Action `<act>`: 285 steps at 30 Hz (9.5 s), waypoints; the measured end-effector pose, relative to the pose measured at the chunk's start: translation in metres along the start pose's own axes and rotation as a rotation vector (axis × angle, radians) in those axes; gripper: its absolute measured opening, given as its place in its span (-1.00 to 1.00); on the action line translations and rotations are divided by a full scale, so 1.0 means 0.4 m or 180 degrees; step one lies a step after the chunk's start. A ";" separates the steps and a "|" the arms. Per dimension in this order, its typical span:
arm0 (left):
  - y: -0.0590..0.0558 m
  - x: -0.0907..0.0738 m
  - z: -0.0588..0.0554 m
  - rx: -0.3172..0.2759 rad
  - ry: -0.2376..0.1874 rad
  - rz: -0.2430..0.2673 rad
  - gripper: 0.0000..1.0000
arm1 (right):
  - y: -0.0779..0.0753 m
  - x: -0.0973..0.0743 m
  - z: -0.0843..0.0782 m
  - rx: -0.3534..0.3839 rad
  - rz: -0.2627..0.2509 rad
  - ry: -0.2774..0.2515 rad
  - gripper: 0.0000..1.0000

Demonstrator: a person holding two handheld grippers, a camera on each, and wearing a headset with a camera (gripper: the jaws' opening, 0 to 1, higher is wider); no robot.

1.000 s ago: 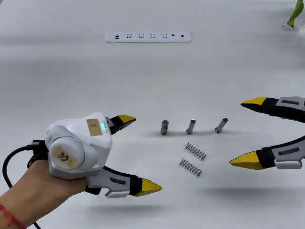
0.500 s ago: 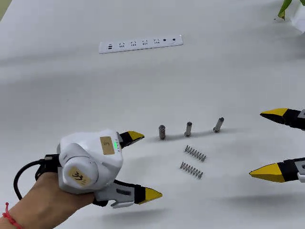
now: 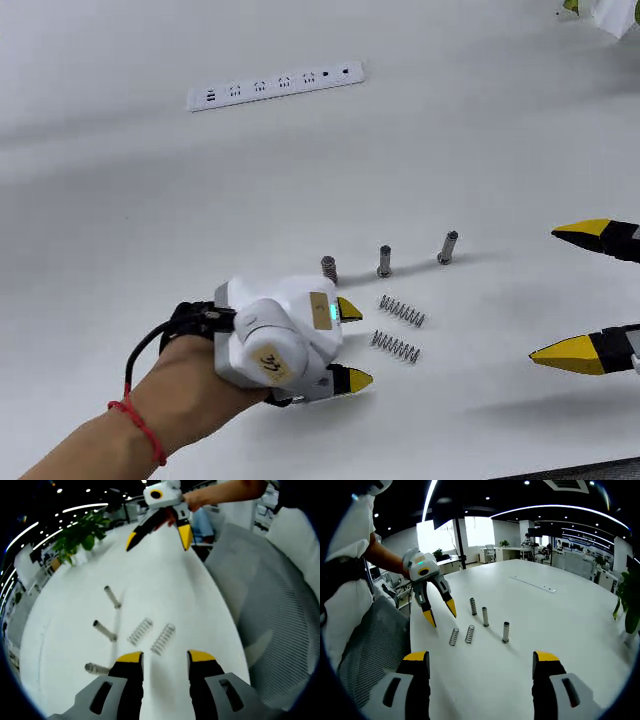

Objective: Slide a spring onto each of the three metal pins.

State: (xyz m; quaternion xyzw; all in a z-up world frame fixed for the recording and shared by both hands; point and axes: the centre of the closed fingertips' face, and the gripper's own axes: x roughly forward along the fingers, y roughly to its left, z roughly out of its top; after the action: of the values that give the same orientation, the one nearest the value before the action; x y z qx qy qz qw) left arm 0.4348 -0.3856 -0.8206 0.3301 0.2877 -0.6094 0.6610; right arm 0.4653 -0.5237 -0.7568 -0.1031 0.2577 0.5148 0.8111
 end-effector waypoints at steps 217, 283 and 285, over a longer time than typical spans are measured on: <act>0.027 -0.212 0.279 -0.0746 -0.1823 0.0430 -0.80 | 0.242 0.098 0.297 -0.1902 0.1729 0.1441 -0.74; 0.102 -0.292 -0.035 -0.1166 -0.1354 0.1023 0.78 | 0.012 0.298 0.248 -0.1532 0.0902 0.1844 -0.76; 0.103 -0.291 -0.037 -0.1184 -0.1362 0.1019 0.85 | 0.008 0.307 0.239 -0.1507 0.0901 0.1862 -0.76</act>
State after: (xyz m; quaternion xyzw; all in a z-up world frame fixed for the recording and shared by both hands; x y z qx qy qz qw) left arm 0.4656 -0.3008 -0.7351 0.1092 0.1931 -0.4902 0.8429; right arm 0.5336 -0.3850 -0.7400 -0.3927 0.3637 0.6155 0.5785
